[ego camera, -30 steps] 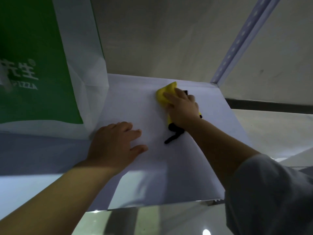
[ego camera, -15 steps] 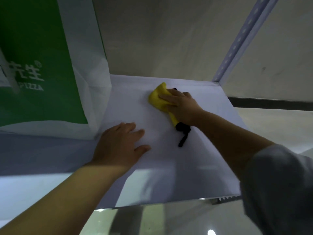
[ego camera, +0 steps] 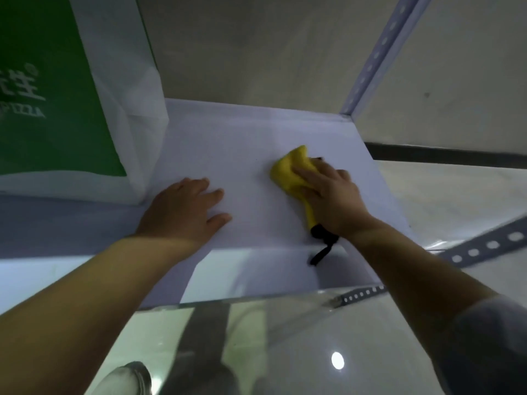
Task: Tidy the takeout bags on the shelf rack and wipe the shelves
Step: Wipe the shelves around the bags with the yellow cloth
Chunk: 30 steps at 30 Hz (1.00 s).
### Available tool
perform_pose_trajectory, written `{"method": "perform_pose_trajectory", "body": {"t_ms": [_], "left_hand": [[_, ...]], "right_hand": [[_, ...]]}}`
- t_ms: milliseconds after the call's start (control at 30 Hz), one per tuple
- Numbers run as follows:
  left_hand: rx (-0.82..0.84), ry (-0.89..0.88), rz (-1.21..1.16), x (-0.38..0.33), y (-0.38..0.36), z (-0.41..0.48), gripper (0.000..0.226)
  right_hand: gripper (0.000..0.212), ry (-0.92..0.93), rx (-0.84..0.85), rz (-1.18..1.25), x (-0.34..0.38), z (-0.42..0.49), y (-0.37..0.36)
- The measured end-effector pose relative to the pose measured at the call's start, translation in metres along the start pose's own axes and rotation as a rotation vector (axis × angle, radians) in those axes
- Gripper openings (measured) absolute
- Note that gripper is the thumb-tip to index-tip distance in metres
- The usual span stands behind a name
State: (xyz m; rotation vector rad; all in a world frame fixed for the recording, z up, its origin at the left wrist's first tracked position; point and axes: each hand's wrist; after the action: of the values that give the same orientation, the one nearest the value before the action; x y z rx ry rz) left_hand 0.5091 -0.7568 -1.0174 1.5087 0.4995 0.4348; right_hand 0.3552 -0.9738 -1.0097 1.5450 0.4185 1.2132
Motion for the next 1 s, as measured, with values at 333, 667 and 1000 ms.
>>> {"method": "perform_pose_trajectory", "body": {"t_ms": [333,667,1000], "left_hand": [[0.137,0.042,0.030,-0.003,0.006,-0.011,0.052],[0.251,0.013,0.067,-0.005,0.032,-0.077,0.048],[0.041,-0.001,0.095,0.004,0.015,-0.096,0.042]], "right_hand": [[0.047,0.075,-0.022,0.089,0.021,-0.095,-0.001],[0.049,-0.304,-0.262,0.037,0.062,-0.102,-0.026],[0.040,-0.180,-0.222,0.081,0.084,-0.115,-0.040]]}}
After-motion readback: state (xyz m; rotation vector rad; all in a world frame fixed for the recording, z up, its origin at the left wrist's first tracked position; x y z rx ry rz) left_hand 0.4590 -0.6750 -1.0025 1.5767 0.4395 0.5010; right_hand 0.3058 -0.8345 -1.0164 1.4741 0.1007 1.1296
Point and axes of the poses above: each hand's wrist, its own z-axis towards the middle knuckle, its own y-axis out of the back of the hand, x = y × z, and after that the axes turned 14 degrees about z, right-handed
